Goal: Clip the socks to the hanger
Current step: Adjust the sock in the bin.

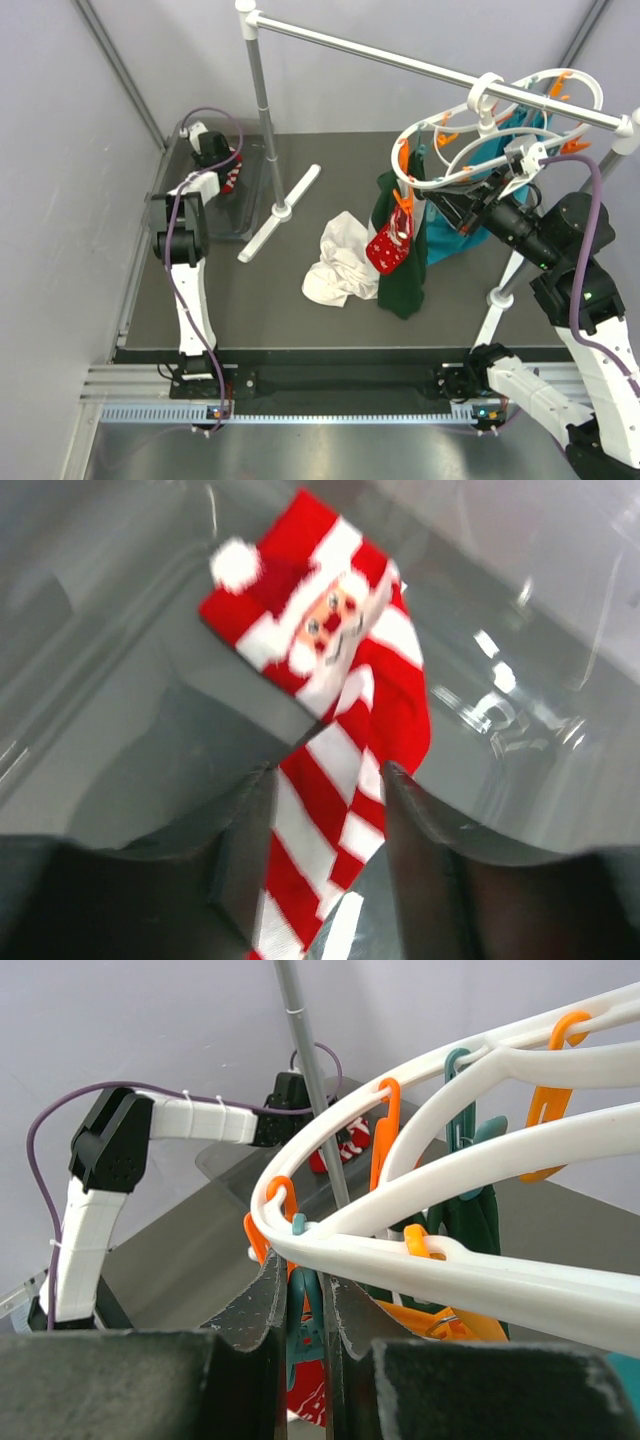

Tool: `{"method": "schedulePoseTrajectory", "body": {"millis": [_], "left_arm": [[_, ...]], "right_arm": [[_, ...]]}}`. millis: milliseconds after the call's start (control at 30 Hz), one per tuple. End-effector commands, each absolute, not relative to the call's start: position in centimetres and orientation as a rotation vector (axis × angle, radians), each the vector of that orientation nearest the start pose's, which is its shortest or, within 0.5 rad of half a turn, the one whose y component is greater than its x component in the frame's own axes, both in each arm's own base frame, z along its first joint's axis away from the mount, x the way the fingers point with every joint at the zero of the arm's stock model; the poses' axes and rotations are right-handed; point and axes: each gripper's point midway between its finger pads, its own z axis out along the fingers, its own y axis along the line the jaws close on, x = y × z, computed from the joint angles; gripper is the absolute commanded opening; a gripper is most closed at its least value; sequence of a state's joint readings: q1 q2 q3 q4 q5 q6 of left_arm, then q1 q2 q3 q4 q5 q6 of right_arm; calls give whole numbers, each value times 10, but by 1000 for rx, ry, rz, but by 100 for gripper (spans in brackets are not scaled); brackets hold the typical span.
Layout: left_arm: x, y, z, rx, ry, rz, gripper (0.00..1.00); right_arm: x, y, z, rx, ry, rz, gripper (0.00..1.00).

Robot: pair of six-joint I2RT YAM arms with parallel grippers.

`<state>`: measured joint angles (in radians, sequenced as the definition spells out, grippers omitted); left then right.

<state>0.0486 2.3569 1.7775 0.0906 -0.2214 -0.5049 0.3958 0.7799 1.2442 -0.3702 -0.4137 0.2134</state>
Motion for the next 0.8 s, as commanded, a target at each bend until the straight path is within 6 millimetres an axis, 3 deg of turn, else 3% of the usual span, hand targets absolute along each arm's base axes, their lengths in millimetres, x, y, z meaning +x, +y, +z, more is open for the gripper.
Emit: {"method": "schedulePoseTrajectory", "body": {"millis": [0,100,133,167,200,300,433,500,600,733,767], "left_arm": [[640,47,60,-640,1958,-11,49],[640,51,55,-644,1978,15,40],[636,50,43,-638,2027,34,35],[642,50,50,-632,2012,30,29],[638,48,44,-630,2046,27,17],[640,45,59,-610,2039,0,0],[652,35,134,-594,1917,-108,0],[658,22,189,-557,1830,-217,0],[658,10,253,-531,1725,-320,0],[645,10,303,-539,1651,-370,0],[642,10,307,-536,1652,-368,0]], "right_arm": [[199,184,402,-519,1609,876,0],[199,183,402,-512,1607,878,0],[198,183,402,-510,1605,880,0],[197,184,403,-509,1600,885,0],[197,183,402,-506,1601,884,0],[196,182,402,-506,1603,884,0],[194,182,404,-500,1599,888,0],[194,182,406,-500,1596,892,0],[193,182,408,-500,1585,895,0],[193,180,405,-490,1586,886,0],[191,180,406,-492,1583,889,0]]}}
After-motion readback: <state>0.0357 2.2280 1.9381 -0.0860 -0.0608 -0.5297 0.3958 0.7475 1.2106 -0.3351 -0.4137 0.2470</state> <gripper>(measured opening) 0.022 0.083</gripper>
